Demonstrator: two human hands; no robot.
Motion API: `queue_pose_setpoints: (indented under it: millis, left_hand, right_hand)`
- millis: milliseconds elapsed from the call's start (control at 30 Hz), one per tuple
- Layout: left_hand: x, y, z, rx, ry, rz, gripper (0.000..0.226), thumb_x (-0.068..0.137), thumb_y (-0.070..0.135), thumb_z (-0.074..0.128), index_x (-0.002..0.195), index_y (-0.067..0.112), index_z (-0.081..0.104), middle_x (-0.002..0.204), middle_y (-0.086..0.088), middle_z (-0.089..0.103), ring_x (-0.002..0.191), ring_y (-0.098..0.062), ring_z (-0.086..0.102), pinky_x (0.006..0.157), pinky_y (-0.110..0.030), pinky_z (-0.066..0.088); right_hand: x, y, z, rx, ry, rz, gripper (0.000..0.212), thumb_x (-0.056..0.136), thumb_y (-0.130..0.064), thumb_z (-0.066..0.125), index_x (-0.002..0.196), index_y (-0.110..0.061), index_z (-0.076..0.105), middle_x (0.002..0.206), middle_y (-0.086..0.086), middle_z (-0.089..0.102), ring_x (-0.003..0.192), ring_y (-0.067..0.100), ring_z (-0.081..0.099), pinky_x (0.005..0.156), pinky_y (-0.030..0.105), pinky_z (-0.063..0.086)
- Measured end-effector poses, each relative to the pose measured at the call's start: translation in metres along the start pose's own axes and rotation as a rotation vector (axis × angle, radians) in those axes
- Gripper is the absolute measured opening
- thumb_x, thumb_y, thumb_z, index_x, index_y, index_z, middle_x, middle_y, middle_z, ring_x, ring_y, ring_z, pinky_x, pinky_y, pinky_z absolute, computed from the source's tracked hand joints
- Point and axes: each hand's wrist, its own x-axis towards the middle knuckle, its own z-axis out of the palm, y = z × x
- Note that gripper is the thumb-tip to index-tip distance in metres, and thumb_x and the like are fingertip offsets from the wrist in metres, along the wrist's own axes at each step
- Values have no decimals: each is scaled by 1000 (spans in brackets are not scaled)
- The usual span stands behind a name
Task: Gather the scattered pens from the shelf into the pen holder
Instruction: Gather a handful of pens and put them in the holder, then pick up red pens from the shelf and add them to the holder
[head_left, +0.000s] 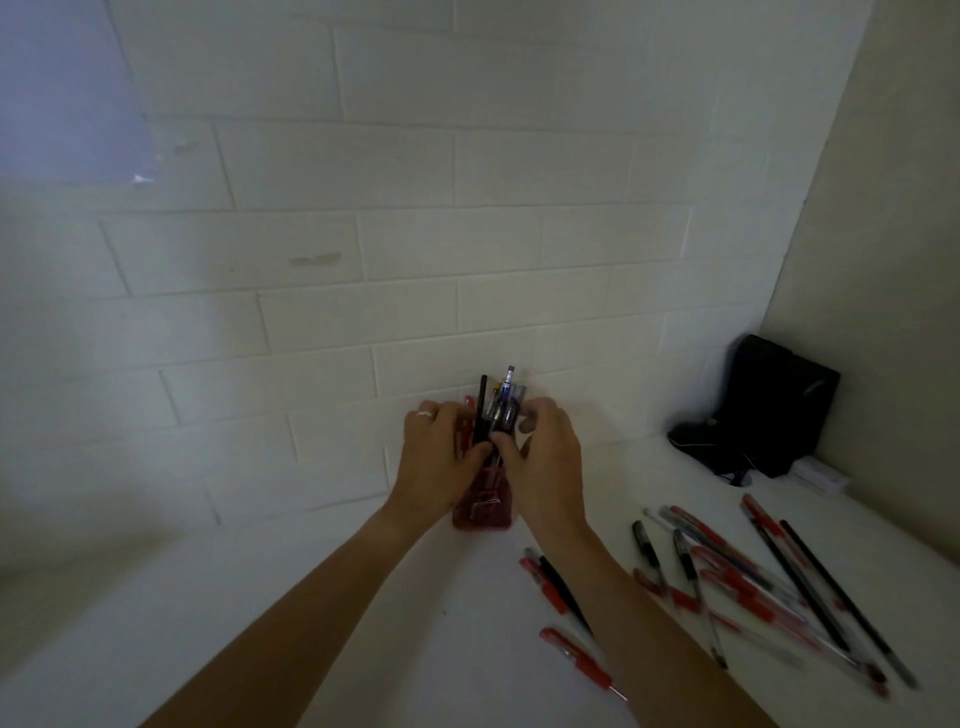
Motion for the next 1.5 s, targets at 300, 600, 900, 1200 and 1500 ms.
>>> queue_pose_setpoints:
  millis: [300,600,900,1200,1500]
  left_hand:
    - [-10,7,3,83,69,51,25,83,14,66,106,5,65,101,-15,62,97,-35,54,86,-45,46]
    - [-98,34,6,36,-143,381,25,82,4,57,104,15,58,111,0,50,103,-14,50,85,-24,48]
    - [-131,30,20,63,-397,87,37,90,13,56,126,16,53,122,-2,53,113,-17,50,91,-16,38]
    - [-114,37,19,104,-489,-13,36,84,20,70,118,8,66,115,-10,59,109,-26,57,89,-25,44]
    - [-117,37,14,64,-383,-91,20,86,4,61,104,8,53,100,-8,59,84,-17,53,68,-18,41]
  right_hand:
    - [-2,8,-9,-37,-120,5,14,91,-27,68,98,-15,68,95,1,66,85,16,61,74,25,49]
    - [-34,13,-81,-320,-744,155,12,87,-17,70,90,-8,76,91,7,75,68,15,64,68,24,53]
    - [-80,25,-92,-489,-728,275,37,71,-37,81,80,-3,71,69,8,69,67,24,67,61,36,55]
    - [-90,19,-93,-533,-686,255,46,71,-53,79,82,-11,64,64,1,54,60,17,55,46,25,34]
    - [-90,8,-97,-662,-596,179,14,90,-25,56,84,-12,57,78,7,60,66,20,56,56,28,47]
